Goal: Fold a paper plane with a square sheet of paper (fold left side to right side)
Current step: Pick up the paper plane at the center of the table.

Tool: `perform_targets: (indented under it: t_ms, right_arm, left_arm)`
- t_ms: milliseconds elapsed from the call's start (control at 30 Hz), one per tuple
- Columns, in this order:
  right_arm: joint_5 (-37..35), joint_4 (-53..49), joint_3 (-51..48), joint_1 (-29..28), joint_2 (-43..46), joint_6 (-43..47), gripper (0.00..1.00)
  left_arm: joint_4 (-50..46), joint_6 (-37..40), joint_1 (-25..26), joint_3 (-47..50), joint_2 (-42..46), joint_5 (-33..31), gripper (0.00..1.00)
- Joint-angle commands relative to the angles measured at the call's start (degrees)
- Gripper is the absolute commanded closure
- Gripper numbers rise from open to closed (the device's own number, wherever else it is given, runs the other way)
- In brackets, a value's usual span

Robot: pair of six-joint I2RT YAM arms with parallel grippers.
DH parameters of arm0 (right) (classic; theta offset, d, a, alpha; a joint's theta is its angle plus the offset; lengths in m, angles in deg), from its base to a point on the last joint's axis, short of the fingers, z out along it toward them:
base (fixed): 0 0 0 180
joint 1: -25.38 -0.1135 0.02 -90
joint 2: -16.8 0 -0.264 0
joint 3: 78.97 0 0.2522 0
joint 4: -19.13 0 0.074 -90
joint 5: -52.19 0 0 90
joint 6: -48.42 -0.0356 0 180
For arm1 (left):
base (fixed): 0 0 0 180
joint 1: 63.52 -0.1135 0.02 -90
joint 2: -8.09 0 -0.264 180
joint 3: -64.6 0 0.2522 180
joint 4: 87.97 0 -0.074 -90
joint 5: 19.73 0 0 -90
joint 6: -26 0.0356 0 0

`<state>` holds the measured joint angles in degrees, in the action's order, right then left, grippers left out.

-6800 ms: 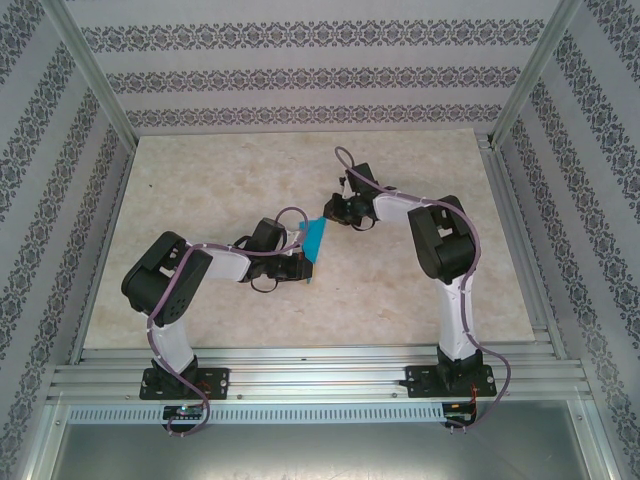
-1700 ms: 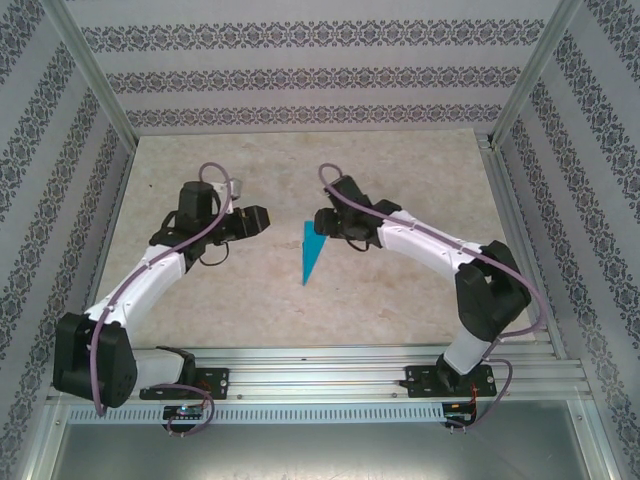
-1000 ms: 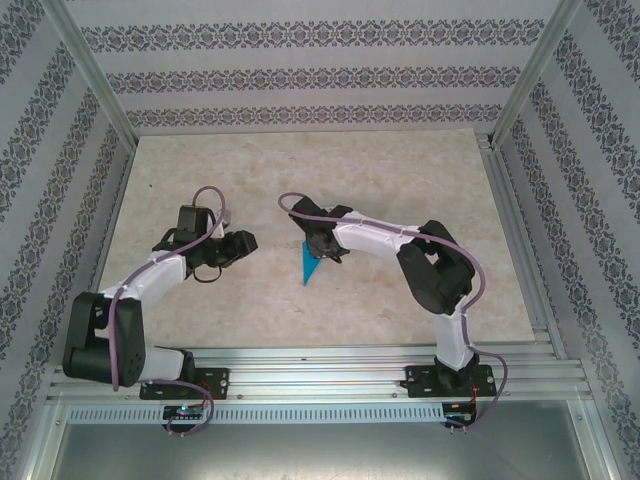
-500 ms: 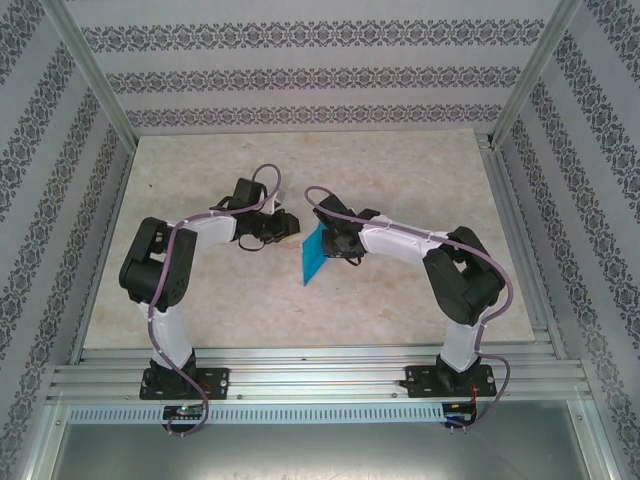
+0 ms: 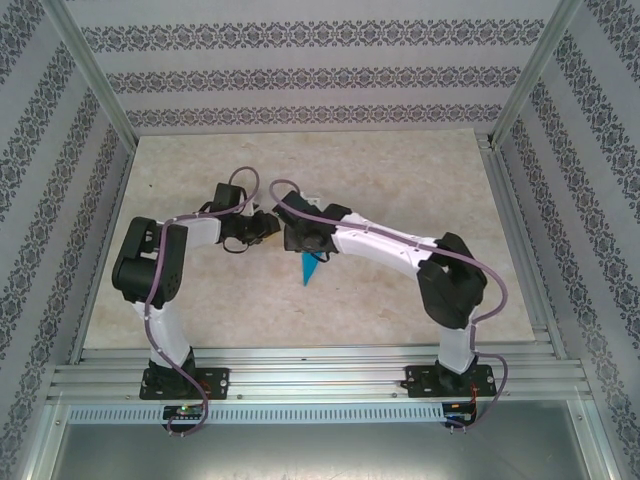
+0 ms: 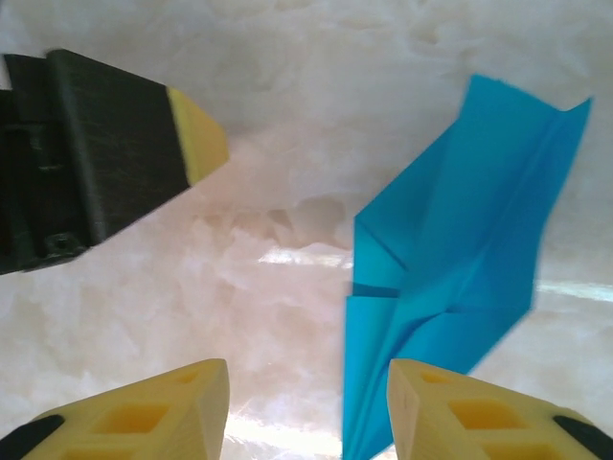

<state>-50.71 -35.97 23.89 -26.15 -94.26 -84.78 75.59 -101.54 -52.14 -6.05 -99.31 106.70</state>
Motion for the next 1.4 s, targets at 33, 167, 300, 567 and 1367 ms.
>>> perform_targets:
  t_ms: [33, 167, 300, 567, 1367]
  right_arm:
    - [-6.2, -12.4, 7.8, -1.3, -7.5, -0.3, 0.48]
    - [-8.4, -15.8, 10.6, -1.6, -10.8, -1.0, 0.45]
    - [-9.1, -16.8, 10.7, -1.6, -12.3, -1.9, 0.45]
    - [-7.7, -17.5, 13.2, -1.6, -16.3, -1.5, 0.43]
    - [-9.0, -19.7, 13.2, -1.0, -17.6, -0.6, 0.57]
  left_arm:
    - [2.2, 2.0, -0.9, 4.2, 4.8, -2.4, 0.7]
    - [3.1, 2.4, -1.1, 7.0, 6.7, -2.8, 0.69]
    - [3.0, 2.9, -1.4, 9.1, 8.2, -3.3, 0.67]
    - [4.4, 2.9, -1.4, 10.7, 8.6, -2.4, 0.66]
    - [3.7, 3.7, -1.5, 10.2, 8.0, -1.9, 0.65]
